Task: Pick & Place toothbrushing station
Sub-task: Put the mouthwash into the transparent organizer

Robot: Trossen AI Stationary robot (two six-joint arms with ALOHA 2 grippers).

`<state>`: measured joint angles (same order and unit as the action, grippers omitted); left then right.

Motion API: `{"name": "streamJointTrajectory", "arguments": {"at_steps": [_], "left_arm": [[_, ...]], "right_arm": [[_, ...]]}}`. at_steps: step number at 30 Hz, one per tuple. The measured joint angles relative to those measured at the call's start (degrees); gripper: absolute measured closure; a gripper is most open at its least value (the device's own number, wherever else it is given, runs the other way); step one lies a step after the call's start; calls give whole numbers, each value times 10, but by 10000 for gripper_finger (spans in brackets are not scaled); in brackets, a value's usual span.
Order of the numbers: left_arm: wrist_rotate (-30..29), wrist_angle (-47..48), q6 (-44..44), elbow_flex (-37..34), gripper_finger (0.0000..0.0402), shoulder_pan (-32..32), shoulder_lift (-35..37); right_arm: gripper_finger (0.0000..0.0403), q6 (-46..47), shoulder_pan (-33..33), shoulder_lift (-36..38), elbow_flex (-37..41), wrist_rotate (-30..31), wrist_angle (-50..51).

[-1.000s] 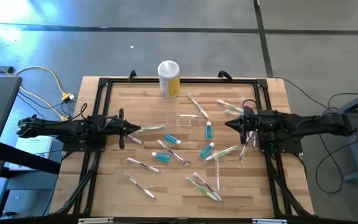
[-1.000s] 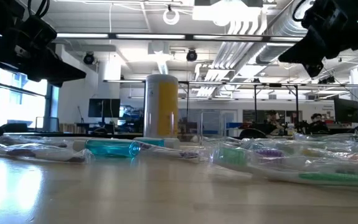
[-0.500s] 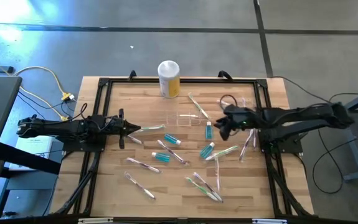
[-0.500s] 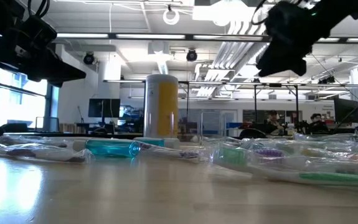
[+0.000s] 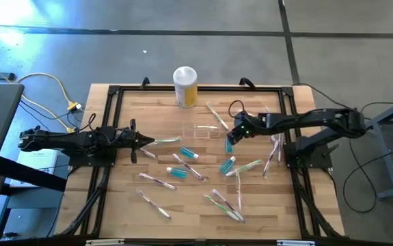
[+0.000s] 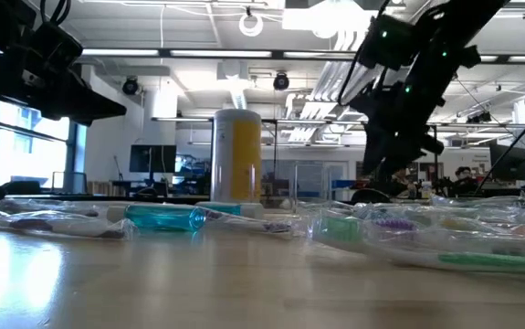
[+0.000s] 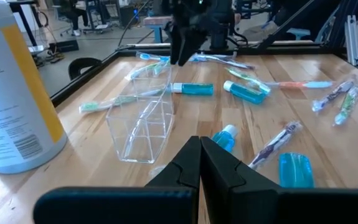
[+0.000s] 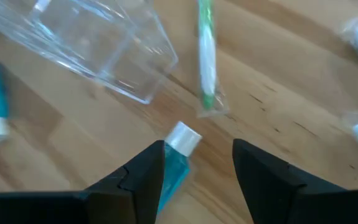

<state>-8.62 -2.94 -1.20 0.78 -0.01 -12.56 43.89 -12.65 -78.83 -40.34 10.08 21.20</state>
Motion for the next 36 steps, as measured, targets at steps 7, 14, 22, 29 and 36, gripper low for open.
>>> {"name": "streamJointTrajectory", "arguments": {"at_steps": [7,14,22,29,36], "left_arm": [[-1,0,0,0,401,0,0],[-1,1,4,0,401,0,0],[11,12,17,0,401,0,0],[18,14,18,0,401,0,0],[18,14,18,0,401,0,0]], "right_arm": [[221,16,0,-51,0,-2,-48],[221,15,3,-78,0,-22,-79],[221,26,3,-120,0,-23,-104],[223,24,3,-141,-1,4,-116],[279,24,1,-142,-1,20,-113]]}}
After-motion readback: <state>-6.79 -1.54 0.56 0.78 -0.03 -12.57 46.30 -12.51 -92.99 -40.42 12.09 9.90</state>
